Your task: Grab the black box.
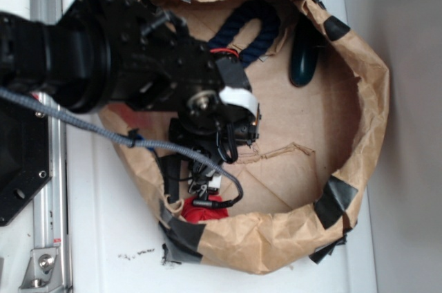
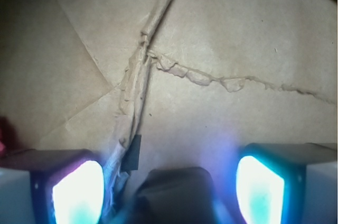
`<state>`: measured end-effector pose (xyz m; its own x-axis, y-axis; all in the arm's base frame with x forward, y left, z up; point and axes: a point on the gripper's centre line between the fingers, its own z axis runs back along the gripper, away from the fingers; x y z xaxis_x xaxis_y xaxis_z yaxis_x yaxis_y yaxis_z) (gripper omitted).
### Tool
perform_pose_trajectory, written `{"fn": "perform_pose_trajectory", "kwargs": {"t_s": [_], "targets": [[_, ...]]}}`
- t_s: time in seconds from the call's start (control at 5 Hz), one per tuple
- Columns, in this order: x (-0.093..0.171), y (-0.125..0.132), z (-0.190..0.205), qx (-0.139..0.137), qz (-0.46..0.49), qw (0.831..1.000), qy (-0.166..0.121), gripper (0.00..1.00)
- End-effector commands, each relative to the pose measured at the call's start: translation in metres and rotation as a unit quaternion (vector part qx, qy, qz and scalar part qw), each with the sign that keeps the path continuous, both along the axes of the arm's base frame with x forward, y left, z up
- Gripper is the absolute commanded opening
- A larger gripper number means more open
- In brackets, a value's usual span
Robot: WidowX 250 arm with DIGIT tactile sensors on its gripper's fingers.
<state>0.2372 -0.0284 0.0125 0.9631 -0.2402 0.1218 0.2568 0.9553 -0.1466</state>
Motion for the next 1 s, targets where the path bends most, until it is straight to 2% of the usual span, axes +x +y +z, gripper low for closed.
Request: {"fn": "perform_pose_trajectory", "kwargs": {"t_s": [0.0,0.2,0.4,0.6,0.8], "targets": [[-0.003,-0.013,-0.007,0.021,-0.016,0.999,0.028,0.00],[-0.003,0.018,0.031,0.014,0.011,0.999,0.034,0.00],[-0.004,0.045,0.080,-0.002,0.034,0.999,0.011,0.00],[-0.006,0.049,0.125,0.008,0.022,1.000,-0.019,0.00],[0.002,0.038,0.142,0.027,0.024,0.999,-0.017,0.00]]}}
